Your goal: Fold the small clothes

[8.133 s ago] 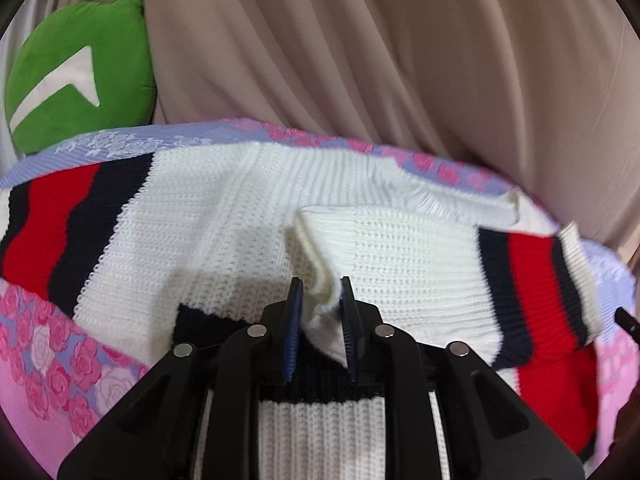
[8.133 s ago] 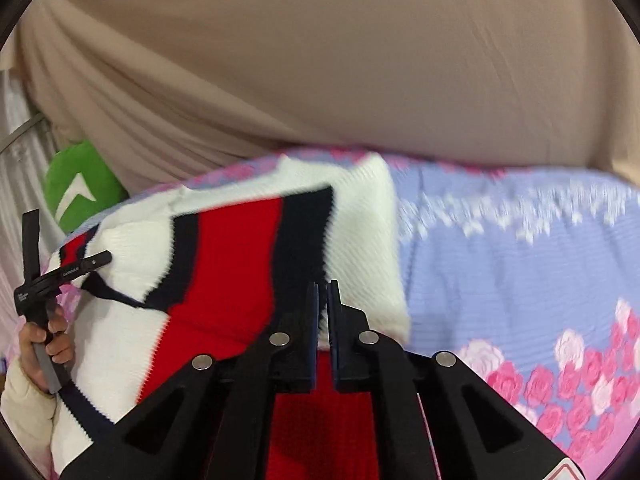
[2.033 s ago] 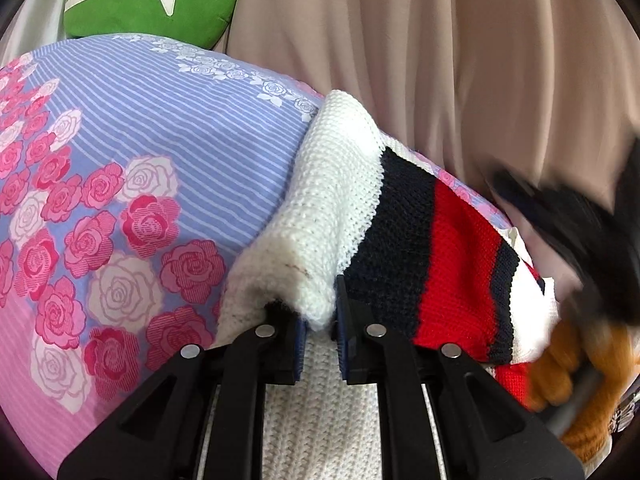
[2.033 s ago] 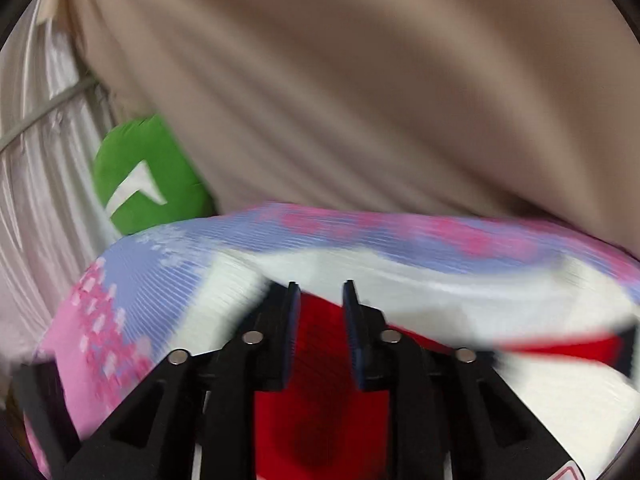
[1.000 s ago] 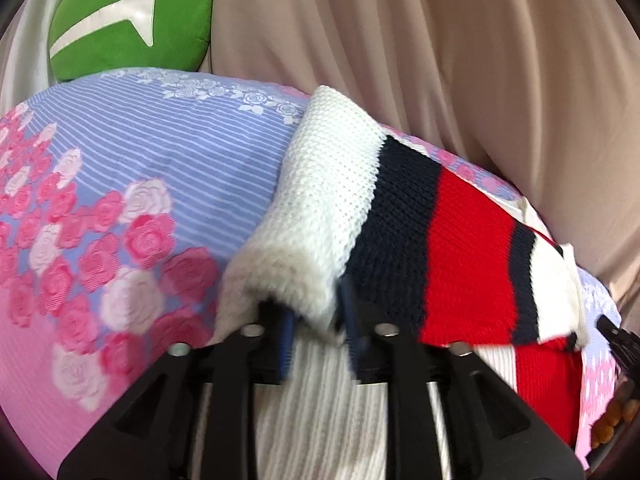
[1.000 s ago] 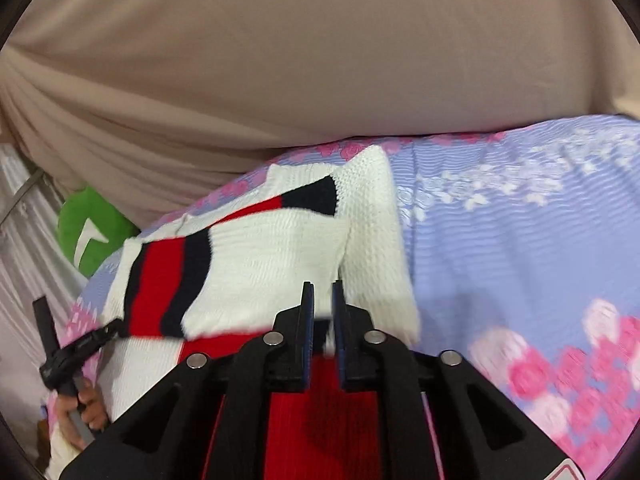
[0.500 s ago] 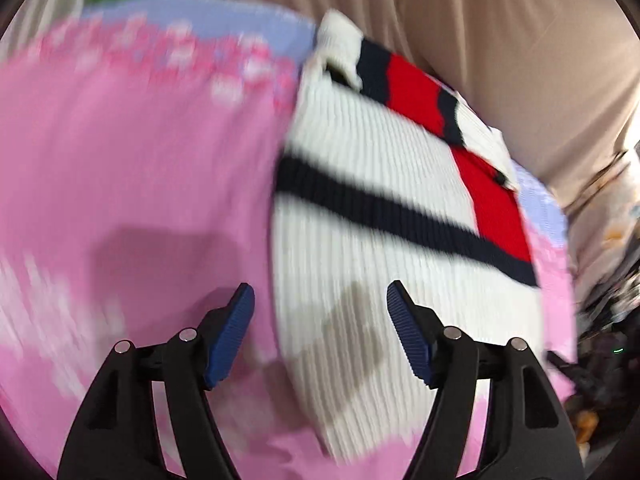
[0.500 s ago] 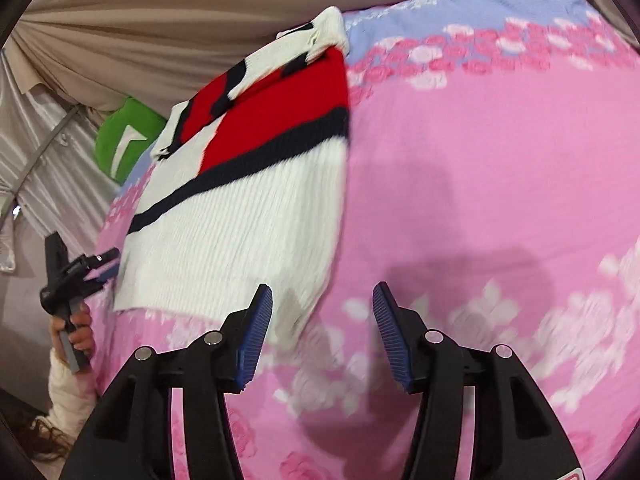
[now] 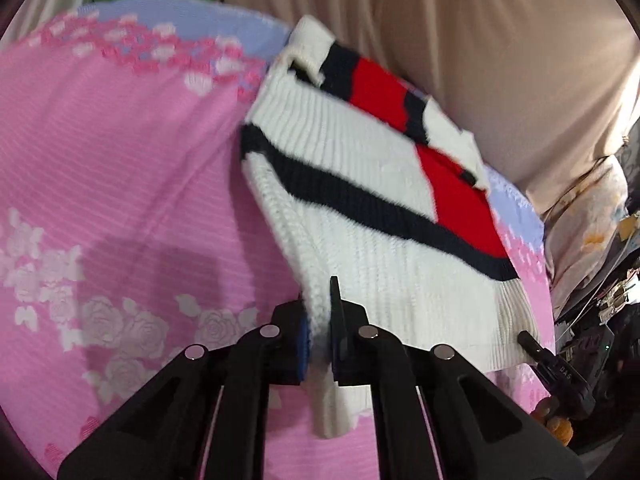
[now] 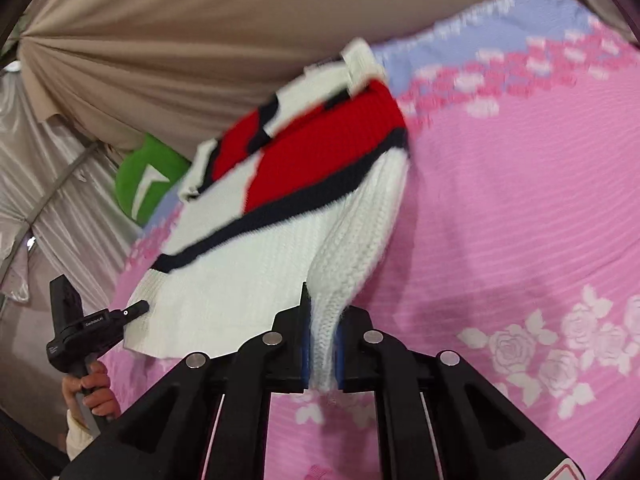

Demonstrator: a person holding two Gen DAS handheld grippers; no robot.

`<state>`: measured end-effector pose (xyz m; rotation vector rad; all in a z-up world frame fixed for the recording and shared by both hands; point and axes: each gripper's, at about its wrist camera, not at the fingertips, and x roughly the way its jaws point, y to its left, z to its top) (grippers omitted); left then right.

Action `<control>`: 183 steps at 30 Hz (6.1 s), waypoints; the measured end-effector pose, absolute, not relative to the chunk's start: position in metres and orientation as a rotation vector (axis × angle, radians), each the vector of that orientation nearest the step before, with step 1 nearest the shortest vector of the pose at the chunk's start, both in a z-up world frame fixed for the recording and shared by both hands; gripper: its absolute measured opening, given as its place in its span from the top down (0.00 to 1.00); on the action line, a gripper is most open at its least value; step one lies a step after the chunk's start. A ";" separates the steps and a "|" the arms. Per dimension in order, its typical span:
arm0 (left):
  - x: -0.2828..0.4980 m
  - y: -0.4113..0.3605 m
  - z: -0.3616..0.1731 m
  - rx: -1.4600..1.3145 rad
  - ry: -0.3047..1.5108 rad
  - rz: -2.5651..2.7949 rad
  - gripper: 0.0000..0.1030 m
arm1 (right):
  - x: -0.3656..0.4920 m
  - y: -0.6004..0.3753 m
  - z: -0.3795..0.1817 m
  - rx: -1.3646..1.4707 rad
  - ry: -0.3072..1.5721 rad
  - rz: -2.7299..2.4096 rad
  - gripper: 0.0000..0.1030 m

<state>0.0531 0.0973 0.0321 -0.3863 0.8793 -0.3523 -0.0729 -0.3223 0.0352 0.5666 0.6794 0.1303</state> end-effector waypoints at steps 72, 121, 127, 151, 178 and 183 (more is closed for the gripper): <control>-0.022 0.115 0.053 -0.277 0.869 -0.227 0.93 | -0.169 -0.349 0.065 0.497 0.562 0.009 0.94; 0.110 0.055 0.109 -0.079 0.692 -0.158 0.82 | 0.000 -0.308 0.119 0.227 0.564 -0.074 0.83; 0.030 -0.001 0.107 -0.044 0.737 -0.423 0.79 | -0.042 -0.169 0.074 0.153 0.727 0.364 0.84; 0.052 0.056 0.100 -0.132 0.761 -0.254 0.53 | -0.047 -0.325 0.097 0.235 0.648 -0.029 0.62; 0.120 0.040 0.070 -0.117 0.774 -0.207 0.87 | -0.001 -0.289 0.112 0.201 0.601 -0.038 0.81; 0.062 0.008 0.087 -0.056 0.753 -0.302 0.86 | -0.016 -0.176 0.088 0.122 0.712 0.261 0.82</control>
